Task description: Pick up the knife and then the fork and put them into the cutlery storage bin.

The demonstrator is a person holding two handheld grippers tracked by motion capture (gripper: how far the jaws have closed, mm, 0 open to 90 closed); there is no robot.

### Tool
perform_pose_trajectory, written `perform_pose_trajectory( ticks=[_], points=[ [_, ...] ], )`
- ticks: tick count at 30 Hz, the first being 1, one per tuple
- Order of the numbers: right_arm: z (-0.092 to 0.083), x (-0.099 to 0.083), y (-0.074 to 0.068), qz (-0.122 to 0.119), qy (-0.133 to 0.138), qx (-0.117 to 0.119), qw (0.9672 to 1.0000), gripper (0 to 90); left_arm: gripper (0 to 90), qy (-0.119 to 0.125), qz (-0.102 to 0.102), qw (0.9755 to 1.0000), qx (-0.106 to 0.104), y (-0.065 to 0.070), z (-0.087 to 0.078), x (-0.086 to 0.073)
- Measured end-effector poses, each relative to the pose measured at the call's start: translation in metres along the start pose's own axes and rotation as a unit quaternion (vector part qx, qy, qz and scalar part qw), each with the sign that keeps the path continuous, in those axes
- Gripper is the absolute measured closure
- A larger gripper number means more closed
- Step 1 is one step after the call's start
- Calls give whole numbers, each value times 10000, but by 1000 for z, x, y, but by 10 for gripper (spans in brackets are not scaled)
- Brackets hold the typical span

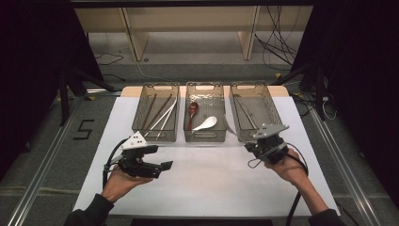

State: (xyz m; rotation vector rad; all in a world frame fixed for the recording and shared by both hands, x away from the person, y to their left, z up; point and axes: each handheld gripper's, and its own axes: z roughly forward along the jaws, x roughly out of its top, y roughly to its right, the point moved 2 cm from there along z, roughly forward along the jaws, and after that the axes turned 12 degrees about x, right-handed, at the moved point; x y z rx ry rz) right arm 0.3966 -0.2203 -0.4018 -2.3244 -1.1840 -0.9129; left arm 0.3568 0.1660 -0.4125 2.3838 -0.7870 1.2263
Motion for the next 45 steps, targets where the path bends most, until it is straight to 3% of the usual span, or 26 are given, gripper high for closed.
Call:
perform_pose_trajectory(
  ticks=[3,7,17,26,39,45],
  points=[
    [-8,6,18,359,244,-20,9991,876,165,-1,10,10000,51,-1,1,-3],
    [-15,13,35,652,393,-93,9971,876,164,17,-31,10000,32,-2,1,-4],
    [-19,36,71,1084,430,-373,9925,875,163,-28,8,10000,49,-4,0,-8],
    [-7,47,100,1472,357,-535,9870,875,156,8,26,10000,63,-3,0,-10],
    [7,47,127,1964,287,-718,9775,874,155,87,27,9999,64,-4,-2,-9],
    [16,50,132,2021,188,-844,9755,873,155,110,7,9999,83,-3,-2,-9]
  ],
)
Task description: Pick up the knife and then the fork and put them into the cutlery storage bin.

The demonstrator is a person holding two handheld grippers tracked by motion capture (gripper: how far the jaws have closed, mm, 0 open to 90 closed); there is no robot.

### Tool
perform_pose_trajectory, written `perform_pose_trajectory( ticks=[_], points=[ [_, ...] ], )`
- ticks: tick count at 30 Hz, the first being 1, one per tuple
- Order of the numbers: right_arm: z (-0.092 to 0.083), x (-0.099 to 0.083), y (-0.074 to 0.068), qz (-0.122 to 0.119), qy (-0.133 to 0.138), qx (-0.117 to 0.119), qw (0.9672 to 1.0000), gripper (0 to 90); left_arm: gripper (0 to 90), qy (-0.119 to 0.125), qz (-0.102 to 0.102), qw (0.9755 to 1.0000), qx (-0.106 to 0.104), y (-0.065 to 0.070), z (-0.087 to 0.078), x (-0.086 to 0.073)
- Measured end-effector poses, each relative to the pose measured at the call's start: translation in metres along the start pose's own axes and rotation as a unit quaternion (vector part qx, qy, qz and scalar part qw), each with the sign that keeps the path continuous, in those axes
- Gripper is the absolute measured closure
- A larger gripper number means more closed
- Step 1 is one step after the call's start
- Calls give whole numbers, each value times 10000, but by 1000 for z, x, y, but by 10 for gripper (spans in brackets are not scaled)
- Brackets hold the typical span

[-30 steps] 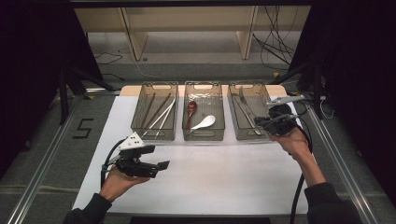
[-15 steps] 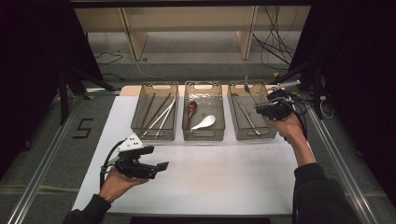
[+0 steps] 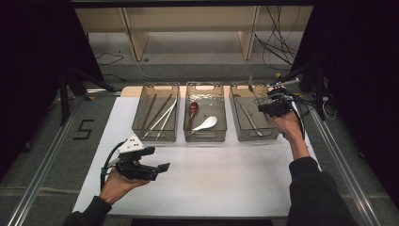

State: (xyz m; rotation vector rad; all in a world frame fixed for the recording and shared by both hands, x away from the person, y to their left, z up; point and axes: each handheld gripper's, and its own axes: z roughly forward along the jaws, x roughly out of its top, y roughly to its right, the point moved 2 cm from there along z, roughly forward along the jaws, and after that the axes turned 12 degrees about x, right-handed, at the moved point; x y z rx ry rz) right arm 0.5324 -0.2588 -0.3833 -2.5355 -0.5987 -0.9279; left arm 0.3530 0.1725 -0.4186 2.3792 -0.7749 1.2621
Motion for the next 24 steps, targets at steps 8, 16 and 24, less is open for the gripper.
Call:
perform_pose_trajectory(
  ticks=[8,16,24],
  points=[
    [10,1,4,105,-86,-134,9998,872,155,12,24,10000,-6,0,0,0],
    [16,0,7,192,-167,-186,9995,870,155,-21,32,10000,-31,0,1,1],
    [26,-2,10,290,-282,-239,9989,866,155,-26,60,10000,-52,2,2,1]
  ],
)
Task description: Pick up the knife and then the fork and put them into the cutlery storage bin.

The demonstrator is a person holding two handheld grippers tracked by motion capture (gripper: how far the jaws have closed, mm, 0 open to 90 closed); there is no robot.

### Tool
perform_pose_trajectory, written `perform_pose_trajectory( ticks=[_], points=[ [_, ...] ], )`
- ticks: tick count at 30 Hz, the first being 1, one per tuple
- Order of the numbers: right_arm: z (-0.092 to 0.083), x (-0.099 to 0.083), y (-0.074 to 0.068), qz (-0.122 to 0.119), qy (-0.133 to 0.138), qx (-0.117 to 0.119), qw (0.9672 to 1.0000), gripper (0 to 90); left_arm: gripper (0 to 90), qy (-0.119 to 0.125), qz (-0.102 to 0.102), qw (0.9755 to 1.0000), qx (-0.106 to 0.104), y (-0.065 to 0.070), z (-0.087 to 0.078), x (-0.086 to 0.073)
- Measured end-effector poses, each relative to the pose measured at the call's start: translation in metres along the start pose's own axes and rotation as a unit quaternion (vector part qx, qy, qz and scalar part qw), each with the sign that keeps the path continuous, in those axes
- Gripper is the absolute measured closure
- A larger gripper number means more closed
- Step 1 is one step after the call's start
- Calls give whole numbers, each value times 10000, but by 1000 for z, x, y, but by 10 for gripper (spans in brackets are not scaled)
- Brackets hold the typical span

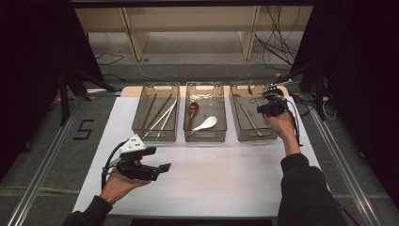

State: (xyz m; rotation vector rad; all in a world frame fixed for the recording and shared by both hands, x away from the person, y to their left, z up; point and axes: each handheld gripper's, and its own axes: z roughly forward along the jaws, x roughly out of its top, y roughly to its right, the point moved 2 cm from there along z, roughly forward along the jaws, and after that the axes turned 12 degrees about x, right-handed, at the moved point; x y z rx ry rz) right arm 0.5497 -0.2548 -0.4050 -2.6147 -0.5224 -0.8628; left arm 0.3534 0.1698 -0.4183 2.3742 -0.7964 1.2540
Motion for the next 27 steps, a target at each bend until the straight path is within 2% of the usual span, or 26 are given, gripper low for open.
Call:
perform_pose_trajectory(
  ticks=[4,10,17,21,25,27],
  points=[
    [2,-1,-1,30,47,165,9998,850,155,-12,-14,10000,-12,-1,0,0],
    [-6,2,-9,-170,172,337,9991,786,155,-5,9,10000,-5,0,0,0],
    [-16,-7,-20,-416,269,655,9966,612,155,9,-61,10000,-30,-1,0,0],
    [-26,-16,-31,-568,400,894,9936,516,155,21,-65,10000,-52,-1,-1,0],
    [-35,-27,-44,-678,559,1016,9909,416,155,48,-97,9999,-81,-1,-1,1],
    [-41,-31,-50,-698,658,1035,9900,394,155,48,-104,9999,-76,-1,-1,1]
  ],
)
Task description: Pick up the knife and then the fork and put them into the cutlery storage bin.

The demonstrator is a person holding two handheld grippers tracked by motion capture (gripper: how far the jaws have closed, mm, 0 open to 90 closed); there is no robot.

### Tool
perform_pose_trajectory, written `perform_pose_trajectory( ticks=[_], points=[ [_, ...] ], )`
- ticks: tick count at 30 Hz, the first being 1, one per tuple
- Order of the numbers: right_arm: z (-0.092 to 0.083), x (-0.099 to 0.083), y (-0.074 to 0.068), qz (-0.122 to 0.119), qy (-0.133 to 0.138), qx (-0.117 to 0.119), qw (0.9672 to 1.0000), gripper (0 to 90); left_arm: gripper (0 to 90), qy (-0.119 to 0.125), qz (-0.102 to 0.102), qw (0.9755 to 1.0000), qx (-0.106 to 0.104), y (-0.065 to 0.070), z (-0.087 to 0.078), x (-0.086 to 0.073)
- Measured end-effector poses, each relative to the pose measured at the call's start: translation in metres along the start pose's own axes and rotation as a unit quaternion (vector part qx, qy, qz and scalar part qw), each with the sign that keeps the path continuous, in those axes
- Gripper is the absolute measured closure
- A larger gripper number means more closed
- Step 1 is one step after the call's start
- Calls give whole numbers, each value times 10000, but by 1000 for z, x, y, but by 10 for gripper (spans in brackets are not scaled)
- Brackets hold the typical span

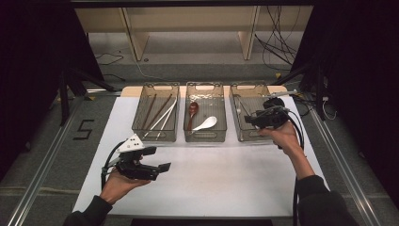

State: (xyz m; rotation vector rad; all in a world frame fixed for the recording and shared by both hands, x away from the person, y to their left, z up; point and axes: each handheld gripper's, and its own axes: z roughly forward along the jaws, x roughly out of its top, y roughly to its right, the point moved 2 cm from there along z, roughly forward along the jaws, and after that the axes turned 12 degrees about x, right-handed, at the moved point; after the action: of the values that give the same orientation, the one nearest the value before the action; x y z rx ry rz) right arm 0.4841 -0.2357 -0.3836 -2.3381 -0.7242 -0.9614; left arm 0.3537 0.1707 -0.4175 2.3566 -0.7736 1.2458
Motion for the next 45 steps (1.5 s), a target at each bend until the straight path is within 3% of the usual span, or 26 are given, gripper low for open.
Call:
perform_pose_trajectory(
  ticks=[3,8,20,30,45],
  points=[
    [-8,-4,-12,-18,213,192,9996,379,155,3,-1,10000,4,0,0,0],
    [-15,-13,-32,-203,335,475,9981,357,155,5,-14,10000,3,0,0,0],
    [-19,-33,-65,-441,585,761,9944,295,155,11,-16,10000,-9,0,0,0],
    [-21,-53,-83,-642,712,893,9914,278,155,34,4,10000,-26,1,-1,-1],
    [-38,-86,-92,-569,902,935,9899,258,155,112,-67,9999,-92,1,-3,0]
  ],
)
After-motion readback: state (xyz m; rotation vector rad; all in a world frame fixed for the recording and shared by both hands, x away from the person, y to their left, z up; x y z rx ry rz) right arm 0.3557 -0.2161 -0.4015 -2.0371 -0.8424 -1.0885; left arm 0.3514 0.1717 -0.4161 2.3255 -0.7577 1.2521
